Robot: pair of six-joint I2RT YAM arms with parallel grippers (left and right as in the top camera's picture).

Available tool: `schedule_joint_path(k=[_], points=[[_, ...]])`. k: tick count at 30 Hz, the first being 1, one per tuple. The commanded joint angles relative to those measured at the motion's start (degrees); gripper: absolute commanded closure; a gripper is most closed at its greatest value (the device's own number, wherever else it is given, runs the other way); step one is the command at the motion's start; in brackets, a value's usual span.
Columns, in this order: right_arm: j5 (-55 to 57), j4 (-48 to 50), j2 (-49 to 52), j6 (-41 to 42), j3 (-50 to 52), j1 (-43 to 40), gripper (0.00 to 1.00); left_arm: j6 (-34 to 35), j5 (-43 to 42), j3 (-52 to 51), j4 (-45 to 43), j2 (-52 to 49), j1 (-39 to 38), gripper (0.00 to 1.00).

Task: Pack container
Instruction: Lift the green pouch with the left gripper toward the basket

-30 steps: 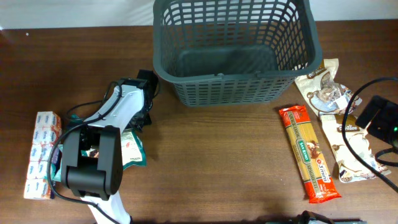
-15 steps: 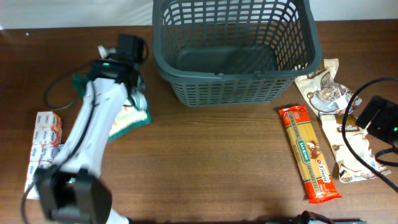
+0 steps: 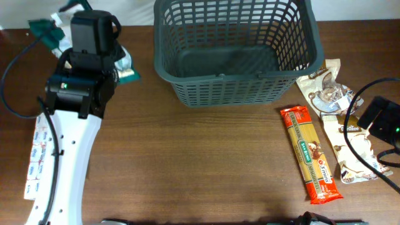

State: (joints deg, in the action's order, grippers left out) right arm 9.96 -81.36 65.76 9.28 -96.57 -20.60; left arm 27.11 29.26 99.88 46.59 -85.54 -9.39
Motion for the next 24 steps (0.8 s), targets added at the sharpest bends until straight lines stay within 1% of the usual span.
schedule_joint_path(k=[1,6,10,13,17,20,24], points=[[-0.33,-0.31,-0.13,0.68,-0.94,-0.44,0.01,-1.31,-2.19,2.69,-6.62,4.09,-0.15,0.98],[-0.31,-0.74,-0.13,0.66,-0.94,-0.44,0.01,-2.25,-7.02,2.67,-14.95,4.13,-2.21,0.99],[-0.31,-1.16,-0.13,0.66,-0.94,-0.44,0.01,-7.39,-12.20,2.67,-23.34,4.13,-4.96,0.98],[-0.31,-1.18,-0.13,0.66,-0.94,-0.44,0.01,-9.77,-15.72,2.64,-29.31,3.80,-7.91,0.98],[-0.31,-1.20,-0.13,0.66,-0.94,-0.44,0.01,-15.08,-18.16,2.64,-35.58,2.16,-12.70,0.98],[-0.31,-1.49,-0.13,0.66,-0.94,-0.44,0.01,-21.16,-19.63,2.64,-36.22,0.44,-16.39,0.98],[-0.31,-1.86,-0.13,0.66,-0.94,-0.44,0.01,-28.50,-19.65,2.64,-30.56,-2.56,-20.90,0.98]])
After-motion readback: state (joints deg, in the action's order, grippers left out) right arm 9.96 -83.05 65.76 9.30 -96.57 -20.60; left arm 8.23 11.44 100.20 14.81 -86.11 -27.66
